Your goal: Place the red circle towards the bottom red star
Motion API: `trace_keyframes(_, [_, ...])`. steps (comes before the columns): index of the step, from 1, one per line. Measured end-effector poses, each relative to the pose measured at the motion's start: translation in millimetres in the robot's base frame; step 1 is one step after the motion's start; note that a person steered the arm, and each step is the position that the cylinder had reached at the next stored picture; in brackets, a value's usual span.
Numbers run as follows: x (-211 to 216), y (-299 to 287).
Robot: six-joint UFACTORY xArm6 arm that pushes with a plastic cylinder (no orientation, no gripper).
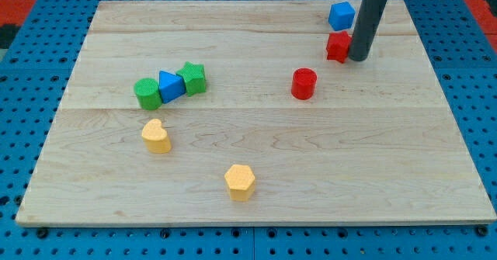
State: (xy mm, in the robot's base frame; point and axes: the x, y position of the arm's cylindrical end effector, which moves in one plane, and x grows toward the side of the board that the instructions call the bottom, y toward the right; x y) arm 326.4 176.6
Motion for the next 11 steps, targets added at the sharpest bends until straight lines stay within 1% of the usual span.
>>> trace_keyframes(1, [45, 26])
trace_keyframes(2, [105, -1])
trace_keyframes(3, [121, -72])
trace_keyframes(4, [112, -116])
trace_keyframes(5, [92, -116])
trace_keyframes(6, [54, -68])
trace_keyframes(7, [29, -55])
trace_keyframes(8, [12, -62])
trace_keyframes(9, [46, -90])
trace_keyframes(10, [104, -140])
trace_keyframes(11, [134, -219])
